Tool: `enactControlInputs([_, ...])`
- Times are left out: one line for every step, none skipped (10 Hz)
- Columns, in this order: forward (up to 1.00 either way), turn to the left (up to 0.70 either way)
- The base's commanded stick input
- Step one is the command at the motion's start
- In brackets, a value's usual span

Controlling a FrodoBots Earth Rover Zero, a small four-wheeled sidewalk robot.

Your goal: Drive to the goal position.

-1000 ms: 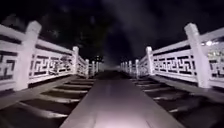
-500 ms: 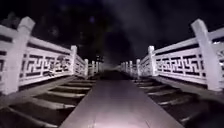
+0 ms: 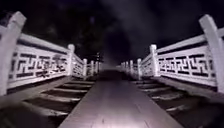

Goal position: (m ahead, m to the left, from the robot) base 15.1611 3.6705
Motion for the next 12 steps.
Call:
enactControlInputs([0.45,0.0])
enactControlInputs([0.45,0.0])
enactControlInputs([0.45,0.0])
enactControlInputs([0.44,0.0])
enactControlInputs([0.41,0.0])
enactControlInputs([0.41,0.0])
enactControlInputs([0.41,0.0])
enactControlInputs([0.41,0.0])
enactControlInputs([0.41,0.0])
enactControlInputs([0.41,0.0])
enactControlInputs([0.41,0.0])
enactControlInputs([0.41,0.0])
